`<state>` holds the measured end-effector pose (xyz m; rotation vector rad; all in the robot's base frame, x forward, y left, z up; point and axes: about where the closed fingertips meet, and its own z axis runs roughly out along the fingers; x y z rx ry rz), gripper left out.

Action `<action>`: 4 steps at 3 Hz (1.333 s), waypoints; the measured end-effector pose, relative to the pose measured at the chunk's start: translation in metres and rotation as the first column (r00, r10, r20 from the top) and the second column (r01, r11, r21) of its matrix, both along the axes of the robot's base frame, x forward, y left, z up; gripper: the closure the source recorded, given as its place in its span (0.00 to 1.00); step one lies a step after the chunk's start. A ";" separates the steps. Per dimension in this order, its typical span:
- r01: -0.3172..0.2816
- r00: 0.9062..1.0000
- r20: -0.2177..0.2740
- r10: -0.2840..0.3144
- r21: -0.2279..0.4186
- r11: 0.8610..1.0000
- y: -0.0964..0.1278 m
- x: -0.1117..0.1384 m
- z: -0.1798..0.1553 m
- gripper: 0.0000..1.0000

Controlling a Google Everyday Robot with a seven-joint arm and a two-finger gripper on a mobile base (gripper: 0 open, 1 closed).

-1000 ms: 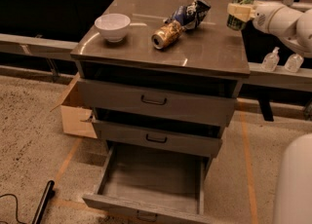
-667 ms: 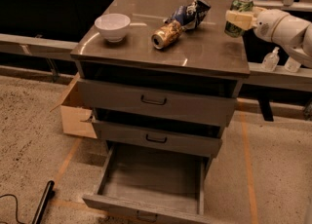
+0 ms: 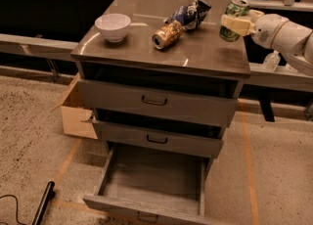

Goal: Place green can into bottom drawer

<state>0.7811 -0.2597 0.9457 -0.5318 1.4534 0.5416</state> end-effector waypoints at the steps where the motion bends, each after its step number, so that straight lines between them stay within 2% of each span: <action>1: -0.055 0.998 0.002 0.055 0.006 0.998 0.018 -0.022 0.010 1.00; 2: -0.099 0.995 -0.027 0.100 0.044 0.994 0.043 -0.057 0.012 1.00; 3: -0.150 0.985 -0.067 0.157 0.096 0.984 0.076 -0.094 0.010 1.00; 4: -0.199 0.974 -0.078 0.212 0.149 0.969 0.103 -0.130 0.014 1.00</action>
Offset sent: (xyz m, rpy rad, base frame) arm -0.1060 0.0794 -0.0061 0.0851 0.1012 0.1689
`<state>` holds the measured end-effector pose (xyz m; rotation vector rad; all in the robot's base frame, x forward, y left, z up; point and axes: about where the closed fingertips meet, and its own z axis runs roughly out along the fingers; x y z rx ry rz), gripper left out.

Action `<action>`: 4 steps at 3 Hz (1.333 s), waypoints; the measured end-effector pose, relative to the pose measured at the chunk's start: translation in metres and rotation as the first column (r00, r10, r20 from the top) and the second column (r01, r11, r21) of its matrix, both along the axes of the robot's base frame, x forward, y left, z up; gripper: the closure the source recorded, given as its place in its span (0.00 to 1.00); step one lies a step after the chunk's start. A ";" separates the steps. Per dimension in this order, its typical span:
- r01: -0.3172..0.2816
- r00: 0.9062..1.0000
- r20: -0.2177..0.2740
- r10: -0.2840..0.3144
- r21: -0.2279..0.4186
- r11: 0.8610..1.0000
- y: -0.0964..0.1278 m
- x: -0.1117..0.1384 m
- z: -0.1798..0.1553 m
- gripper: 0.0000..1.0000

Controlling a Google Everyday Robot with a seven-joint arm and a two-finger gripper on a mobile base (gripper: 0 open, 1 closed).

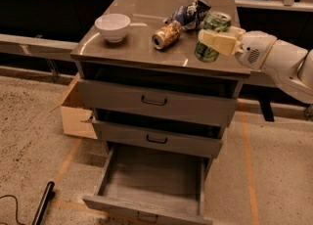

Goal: Place green can into bottom drawer

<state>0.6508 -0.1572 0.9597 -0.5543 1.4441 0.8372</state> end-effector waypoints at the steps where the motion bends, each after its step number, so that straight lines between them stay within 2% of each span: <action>1: -0.065 0.998 0.027 0.064 0.032 0.997 0.020 -0.032 0.009 1.00; 2: -0.135 0.987 0.083 0.134 0.003 0.991 0.043 -0.064 -0.004 1.00; 3: -0.174 0.981 0.068 0.181 -0.098 0.980 0.076 -0.097 -0.059 1.00; 4: -0.219 0.975 -0.020 0.219 -0.208 0.953 0.106 -0.109 -0.123 1.00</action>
Offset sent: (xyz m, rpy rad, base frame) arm -0.1029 0.0649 -0.0269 -0.0433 -0.1744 0.2115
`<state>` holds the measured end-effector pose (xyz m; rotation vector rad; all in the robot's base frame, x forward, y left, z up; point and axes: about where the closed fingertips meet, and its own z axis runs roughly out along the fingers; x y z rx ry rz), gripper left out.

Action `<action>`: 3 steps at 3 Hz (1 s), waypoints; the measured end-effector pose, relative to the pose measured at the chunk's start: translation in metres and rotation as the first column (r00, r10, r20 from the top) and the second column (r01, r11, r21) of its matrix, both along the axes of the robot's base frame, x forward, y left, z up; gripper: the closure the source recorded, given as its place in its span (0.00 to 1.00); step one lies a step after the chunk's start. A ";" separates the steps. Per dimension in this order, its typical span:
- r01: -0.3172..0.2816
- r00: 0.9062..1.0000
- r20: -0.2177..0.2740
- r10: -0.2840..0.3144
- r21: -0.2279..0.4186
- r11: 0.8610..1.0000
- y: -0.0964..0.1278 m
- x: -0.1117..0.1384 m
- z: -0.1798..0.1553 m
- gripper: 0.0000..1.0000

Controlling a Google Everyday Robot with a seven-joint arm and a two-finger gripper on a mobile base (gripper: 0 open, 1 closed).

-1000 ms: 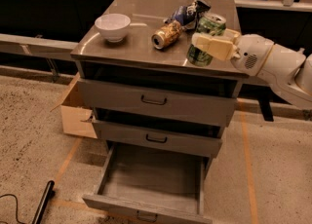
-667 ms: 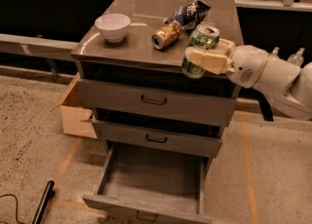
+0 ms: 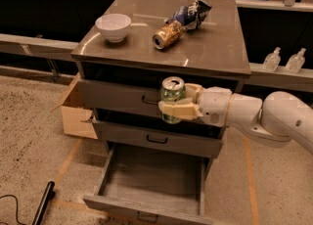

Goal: Place green can into bottom drawer

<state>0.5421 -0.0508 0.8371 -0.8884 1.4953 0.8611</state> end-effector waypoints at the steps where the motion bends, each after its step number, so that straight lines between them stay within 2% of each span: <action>1: -0.008 1.000 -0.004 0.008 -0.004 1.000 0.004 -0.002 -0.004 1.00; 2: 0.022 0.999 -0.038 -0.022 -0.005 1.000 0.012 -0.010 -0.022 1.00; 3: 0.060 0.994 -0.089 -0.059 0.000 0.998 0.034 -0.027 -0.079 1.00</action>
Offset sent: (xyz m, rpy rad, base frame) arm -0.0272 0.0291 -0.0758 -0.0271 0.1276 -0.0755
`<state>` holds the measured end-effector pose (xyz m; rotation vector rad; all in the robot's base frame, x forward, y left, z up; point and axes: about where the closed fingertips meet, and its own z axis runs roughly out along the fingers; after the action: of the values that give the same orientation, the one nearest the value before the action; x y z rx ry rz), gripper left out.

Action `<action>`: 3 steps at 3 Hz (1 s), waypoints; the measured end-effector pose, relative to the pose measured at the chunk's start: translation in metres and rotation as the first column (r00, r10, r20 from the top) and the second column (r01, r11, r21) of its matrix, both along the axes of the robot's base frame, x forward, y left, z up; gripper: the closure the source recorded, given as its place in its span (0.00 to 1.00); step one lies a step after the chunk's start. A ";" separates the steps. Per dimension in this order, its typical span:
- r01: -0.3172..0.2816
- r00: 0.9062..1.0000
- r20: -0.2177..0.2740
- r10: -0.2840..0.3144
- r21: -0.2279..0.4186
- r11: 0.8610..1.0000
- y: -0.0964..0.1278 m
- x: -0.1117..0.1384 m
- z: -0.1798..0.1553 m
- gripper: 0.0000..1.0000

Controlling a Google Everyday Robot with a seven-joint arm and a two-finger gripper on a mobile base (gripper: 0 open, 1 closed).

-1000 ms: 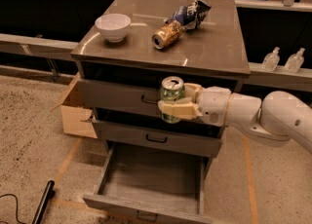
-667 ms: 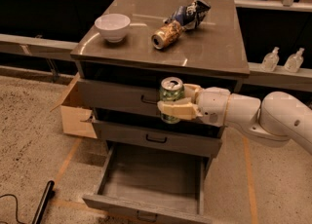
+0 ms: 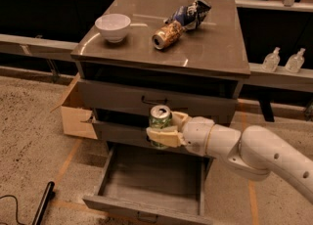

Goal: Place green can into bottom drawer

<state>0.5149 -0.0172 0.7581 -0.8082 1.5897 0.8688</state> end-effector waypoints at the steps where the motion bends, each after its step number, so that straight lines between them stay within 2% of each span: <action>1: -0.007 1.000 0.004 0.007 0.009 1.000 0.032 -0.011 -0.054 1.00; 2: -0.070 0.996 0.059 0.071 -0.014 0.997 0.070 -0.018 -0.131 1.00; 3: -0.115 0.991 0.069 0.117 -0.035 0.993 0.088 -0.025 -0.180 1.00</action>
Offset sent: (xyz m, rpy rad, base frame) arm -0.0192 0.0974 -0.1884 -0.0337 -0.1120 0.1125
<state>0.4901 0.0710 0.5779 -0.9510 1.5086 0.8900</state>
